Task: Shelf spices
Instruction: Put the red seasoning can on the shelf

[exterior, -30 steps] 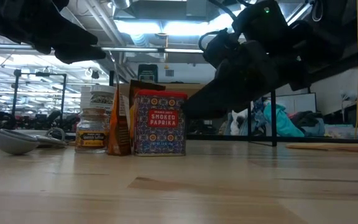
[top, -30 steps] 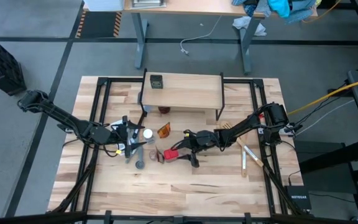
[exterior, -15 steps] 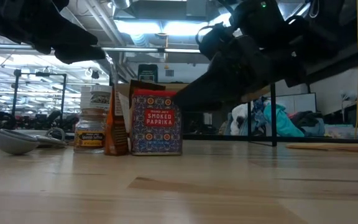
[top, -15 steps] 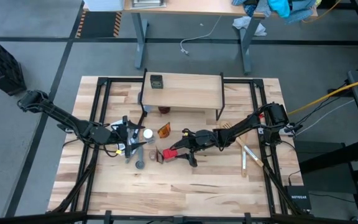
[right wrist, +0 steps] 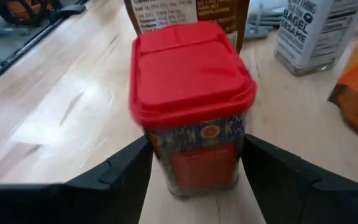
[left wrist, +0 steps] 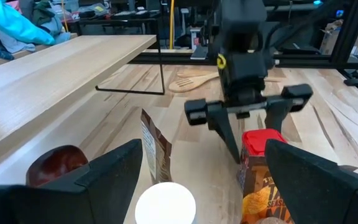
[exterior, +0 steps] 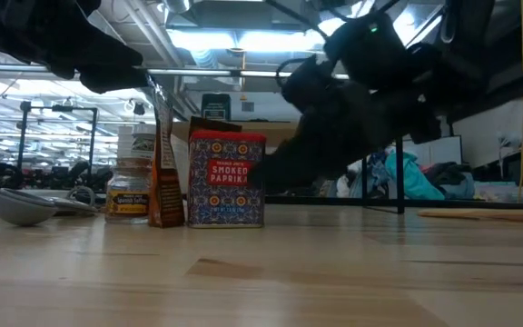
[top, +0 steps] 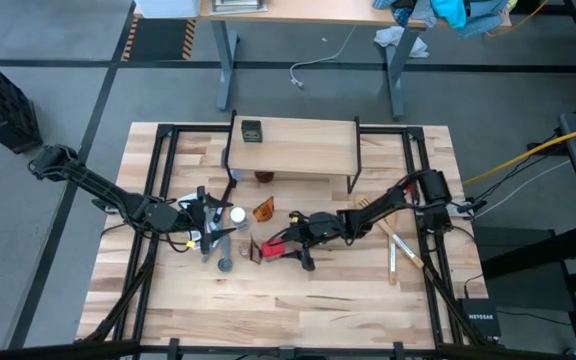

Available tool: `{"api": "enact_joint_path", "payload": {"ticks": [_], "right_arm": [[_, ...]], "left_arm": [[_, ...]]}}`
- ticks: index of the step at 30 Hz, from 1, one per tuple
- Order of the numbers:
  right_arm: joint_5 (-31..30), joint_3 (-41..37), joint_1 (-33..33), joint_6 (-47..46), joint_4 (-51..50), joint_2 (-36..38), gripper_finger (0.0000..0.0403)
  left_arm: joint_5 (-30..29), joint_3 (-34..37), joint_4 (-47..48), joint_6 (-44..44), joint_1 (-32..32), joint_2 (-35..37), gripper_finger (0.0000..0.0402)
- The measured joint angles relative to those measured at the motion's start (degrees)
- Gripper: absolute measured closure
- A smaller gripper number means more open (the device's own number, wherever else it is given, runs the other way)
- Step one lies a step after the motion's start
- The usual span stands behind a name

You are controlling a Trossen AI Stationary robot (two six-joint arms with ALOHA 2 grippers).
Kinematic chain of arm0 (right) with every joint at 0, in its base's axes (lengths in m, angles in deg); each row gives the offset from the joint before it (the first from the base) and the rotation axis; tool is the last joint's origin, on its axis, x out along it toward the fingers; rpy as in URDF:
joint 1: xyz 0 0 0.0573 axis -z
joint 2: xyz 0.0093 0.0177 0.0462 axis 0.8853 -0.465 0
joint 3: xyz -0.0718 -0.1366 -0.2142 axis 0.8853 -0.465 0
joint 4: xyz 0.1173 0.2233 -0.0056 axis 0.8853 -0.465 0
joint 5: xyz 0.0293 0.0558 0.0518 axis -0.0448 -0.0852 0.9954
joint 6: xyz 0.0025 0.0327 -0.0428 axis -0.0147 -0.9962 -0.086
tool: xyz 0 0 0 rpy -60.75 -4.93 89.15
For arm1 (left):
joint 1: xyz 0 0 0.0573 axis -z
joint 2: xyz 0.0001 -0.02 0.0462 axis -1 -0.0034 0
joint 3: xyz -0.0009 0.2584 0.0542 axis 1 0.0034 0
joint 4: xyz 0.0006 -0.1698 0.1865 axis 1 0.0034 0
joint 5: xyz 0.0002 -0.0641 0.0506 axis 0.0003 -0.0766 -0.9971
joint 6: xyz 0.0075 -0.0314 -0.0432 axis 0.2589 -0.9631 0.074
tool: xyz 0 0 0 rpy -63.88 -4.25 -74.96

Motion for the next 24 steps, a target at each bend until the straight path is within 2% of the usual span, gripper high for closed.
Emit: {"api": "enact_joint_path", "payload": {"ticks": [6, 10, 13, 16, 24], "right_arm": [[3.93, 4.51, 0.0, 0.52, 0.61, -3.65, 0.0155], [4.46, 5.25, 0.0, 2.07, 0.38, -3.89, 0.0158], [4.48, 5.25, 0.0, 2.18, 0.23, -3.89, 0.0182], [4.48, 5.25, 0.0, 2.22, 0.33, -3.89, 0.0225], [4.5, 5.25, 0.02, 2.23, 0.45, -1.99, 0.0228]], "left_arm": [[0.0, 0.0, 0.01, -0.01, 0.0, 0.02, 0.007], [0.0, 0.0, -0.02, -0.01, 0.0, 0.01, 0.007], [0.0, 0.0, 0.07, -0.01, 0.0, 0.0, 0.007], [0.0, 0.0, 0.12, -0.04, 0.0, 0.0, 0.007], [0.0, 0.0, 0.26, -1.28, 0.0, 0.01, 0.007]]}}
